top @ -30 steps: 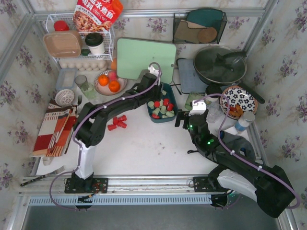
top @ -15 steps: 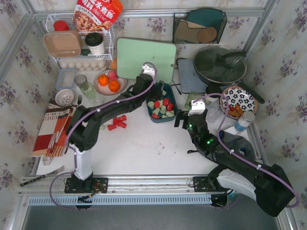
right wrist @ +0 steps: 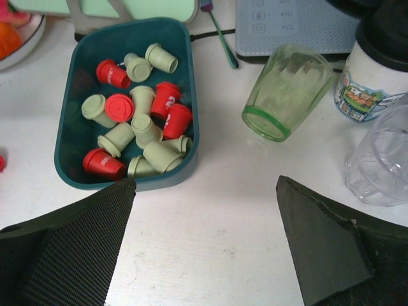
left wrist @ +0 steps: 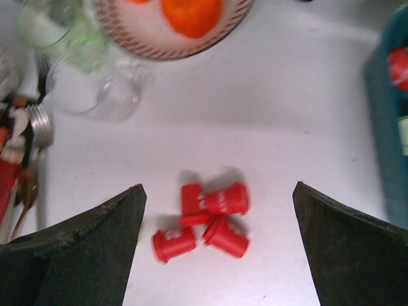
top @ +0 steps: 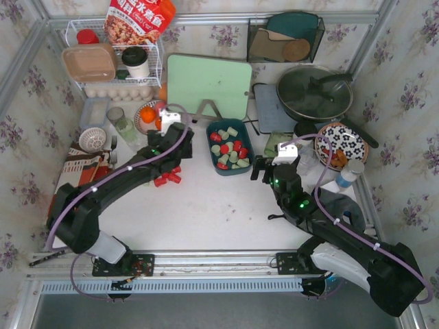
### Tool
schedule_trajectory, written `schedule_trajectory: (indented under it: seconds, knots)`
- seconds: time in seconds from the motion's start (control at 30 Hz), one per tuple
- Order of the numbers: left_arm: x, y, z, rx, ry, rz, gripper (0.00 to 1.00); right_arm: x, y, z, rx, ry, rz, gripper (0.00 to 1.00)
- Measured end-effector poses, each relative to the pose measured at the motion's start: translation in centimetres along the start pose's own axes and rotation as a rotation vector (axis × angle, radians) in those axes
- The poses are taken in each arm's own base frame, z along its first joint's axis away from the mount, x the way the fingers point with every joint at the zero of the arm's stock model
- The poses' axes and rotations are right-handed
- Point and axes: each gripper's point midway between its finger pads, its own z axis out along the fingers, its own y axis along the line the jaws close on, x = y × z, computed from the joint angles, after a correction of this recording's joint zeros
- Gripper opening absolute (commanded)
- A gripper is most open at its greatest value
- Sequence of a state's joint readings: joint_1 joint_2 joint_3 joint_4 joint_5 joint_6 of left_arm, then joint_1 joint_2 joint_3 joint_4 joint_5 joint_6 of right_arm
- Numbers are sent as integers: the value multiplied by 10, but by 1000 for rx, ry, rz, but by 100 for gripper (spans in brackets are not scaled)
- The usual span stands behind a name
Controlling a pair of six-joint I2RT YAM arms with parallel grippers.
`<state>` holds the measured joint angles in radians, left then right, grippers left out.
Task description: Mix the coffee capsules in the storage basket
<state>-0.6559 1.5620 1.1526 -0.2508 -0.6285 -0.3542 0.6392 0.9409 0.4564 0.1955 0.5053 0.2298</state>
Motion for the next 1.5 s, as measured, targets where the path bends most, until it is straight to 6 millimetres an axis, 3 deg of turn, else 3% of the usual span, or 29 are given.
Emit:
schedule_trajectory:
  seconds: [0.2, 0.63, 0.9, 1.17, 1.33, 1.5]
  knots:
    - [34, 54, -11, -90, 73, -78, 100, -10, -4, -5, 14, -37, 25, 100]
    - [108, 112, -14, -207, 281, -174, 99, -10, -5, -7, 10, -43, 39, 100]
    - [127, 113, -8, -192, 350, -174, 92, -8, -4, -7, 3, -40, 35, 100]
    - [153, 132, 7, -226, 459, -252, 88, -6, -4, -6, 4, -35, 32, 100]
    - [158, 124, 13, -192, 490, -283, 86, -5, -4, -6, 5, -31, 30, 100]
    - [165, 124, 23, -194, 522, -319, 76, -5, -4, -5, 5, -30, 29, 100]
